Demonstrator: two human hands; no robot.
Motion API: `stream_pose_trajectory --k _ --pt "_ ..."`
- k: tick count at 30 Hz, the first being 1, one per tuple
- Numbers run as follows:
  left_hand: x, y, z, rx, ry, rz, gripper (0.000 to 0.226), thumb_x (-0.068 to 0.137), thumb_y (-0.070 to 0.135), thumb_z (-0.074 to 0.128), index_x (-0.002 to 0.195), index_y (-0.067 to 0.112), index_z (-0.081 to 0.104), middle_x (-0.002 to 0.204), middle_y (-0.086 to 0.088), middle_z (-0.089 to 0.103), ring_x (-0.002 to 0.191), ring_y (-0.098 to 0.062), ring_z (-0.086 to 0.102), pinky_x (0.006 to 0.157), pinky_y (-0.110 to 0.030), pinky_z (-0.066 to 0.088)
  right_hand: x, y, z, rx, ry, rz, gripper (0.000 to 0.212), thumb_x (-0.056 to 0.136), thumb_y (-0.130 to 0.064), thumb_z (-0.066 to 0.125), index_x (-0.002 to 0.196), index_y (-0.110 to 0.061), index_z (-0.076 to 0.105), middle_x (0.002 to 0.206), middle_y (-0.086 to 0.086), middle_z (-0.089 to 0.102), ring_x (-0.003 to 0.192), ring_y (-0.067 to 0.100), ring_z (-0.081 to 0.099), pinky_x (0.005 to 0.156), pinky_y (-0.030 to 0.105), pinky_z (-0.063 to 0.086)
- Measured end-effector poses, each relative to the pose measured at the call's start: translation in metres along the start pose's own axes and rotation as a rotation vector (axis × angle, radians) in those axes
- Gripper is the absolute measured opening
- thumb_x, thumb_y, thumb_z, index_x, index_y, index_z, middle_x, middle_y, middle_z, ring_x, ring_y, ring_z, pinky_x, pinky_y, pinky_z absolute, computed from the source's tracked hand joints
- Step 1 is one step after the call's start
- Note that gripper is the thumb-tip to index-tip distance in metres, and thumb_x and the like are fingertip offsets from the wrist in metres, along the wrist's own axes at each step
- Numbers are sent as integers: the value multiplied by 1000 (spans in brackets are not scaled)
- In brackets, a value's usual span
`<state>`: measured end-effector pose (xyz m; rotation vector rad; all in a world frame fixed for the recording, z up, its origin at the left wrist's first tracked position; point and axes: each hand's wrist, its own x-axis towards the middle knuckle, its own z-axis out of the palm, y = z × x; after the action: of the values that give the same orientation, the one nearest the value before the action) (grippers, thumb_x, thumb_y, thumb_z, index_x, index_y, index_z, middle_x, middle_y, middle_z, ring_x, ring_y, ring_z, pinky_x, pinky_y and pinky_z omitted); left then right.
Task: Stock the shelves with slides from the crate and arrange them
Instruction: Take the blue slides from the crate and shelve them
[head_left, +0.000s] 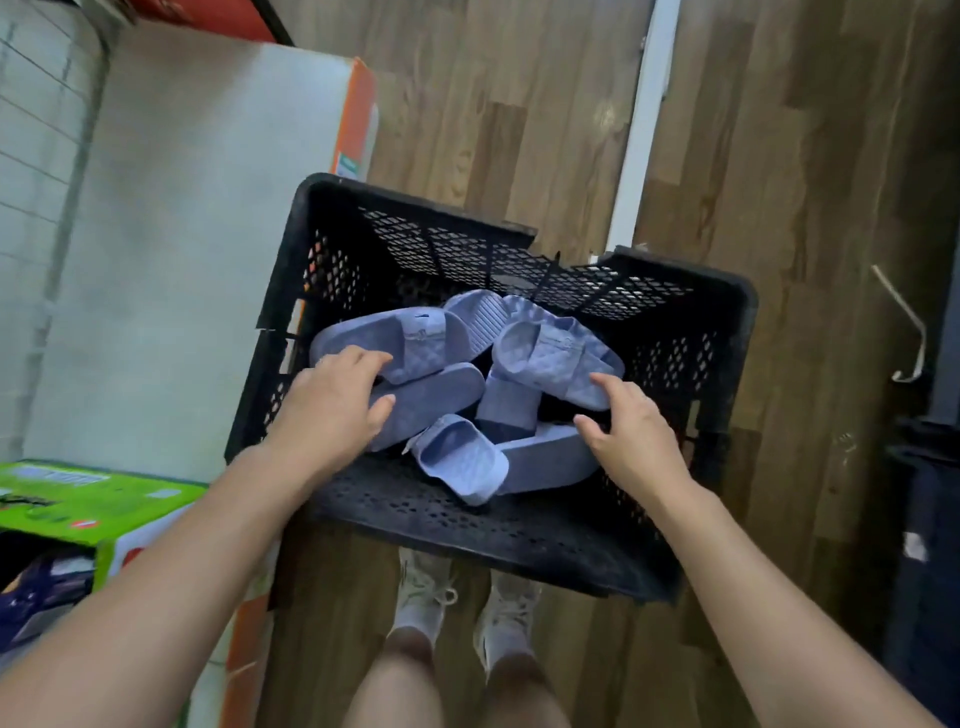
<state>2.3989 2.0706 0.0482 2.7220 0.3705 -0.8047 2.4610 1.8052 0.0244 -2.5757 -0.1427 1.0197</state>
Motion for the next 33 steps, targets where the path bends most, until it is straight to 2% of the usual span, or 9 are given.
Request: stream_pose_trajectory --k 7,12,14,16,21,23,26,29,33 --pt "76 -8 70 16 -14 79 49 92 26 50 138 14 38 134 -8 46 119 -30 44 96 -43 36 104 34 56 -23 -34 68 59 90 -22 54 143 -13 28 144 13 35 130 32 36 100 41 37" --pt "109 -2 106 -40 -14 198 47 86 24 45 130 7 50 123 -15 56 111 -36 52 89 -44 42 168 46 72 37 -16 67 68 86 -22 61 145 -20 26 150 6 27 134 27 33 107 39 32" --pt "116 2 117 -100 -12 244 46 82 18 50 125 4 54 118 -18 59 108 -38 55 88 -43 44 185 50 76 46 -45 40 73 83 -22 65 145 -16 27 149 7 31 135 26 33 109 38 30" --pt "121 7 123 -134 -8 252 42 84 10 58 126 4 54 121 -17 58 111 -36 53 91 -40 42 195 53 81 20 -90 -16 69 78 -23 66 139 -14 35 140 10 42 130 28 39 105 42 35" --pt "120 8 132 -158 -12 277 49 82 26 44 126 9 53 123 -11 57 113 -32 53 91 -39 42 209 48 82 -167 -134 -32 76 75 -36 71 140 -20 36 140 9 42 129 29 38 106 40 30" --pt "119 4 136 -143 -34 278 51 79 29 40 124 9 55 120 -11 59 108 -34 55 88 -41 44 211 46 84 -238 -178 8 87 67 -46 77 139 -21 35 140 8 40 129 30 37 105 41 29" --pt "115 -1 138 -139 -56 298 56 77 34 32 117 6 59 110 -13 63 94 -37 61 79 -43 49 203 49 91 -305 -256 83 89 58 -61 76 130 -19 45 137 8 43 128 30 39 103 40 33" --pt "108 -2 137 -160 -67 255 48 78 28 39 115 6 59 105 -13 63 92 -36 61 79 -41 48 185 49 95 -133 -177 121 86 59 -55 79 128 -18 43 136 7 41 128 30 39 104 41 35" --pt "99 -2 131 -171 -64 258 56 77 36 31 115 7 60 107 -11 63 96 -33 60 80 -39 48 161 38 99 58 -130 98 74 73 -39 76 129 -15 34 128 5 49 113 28 52 88 33 43"
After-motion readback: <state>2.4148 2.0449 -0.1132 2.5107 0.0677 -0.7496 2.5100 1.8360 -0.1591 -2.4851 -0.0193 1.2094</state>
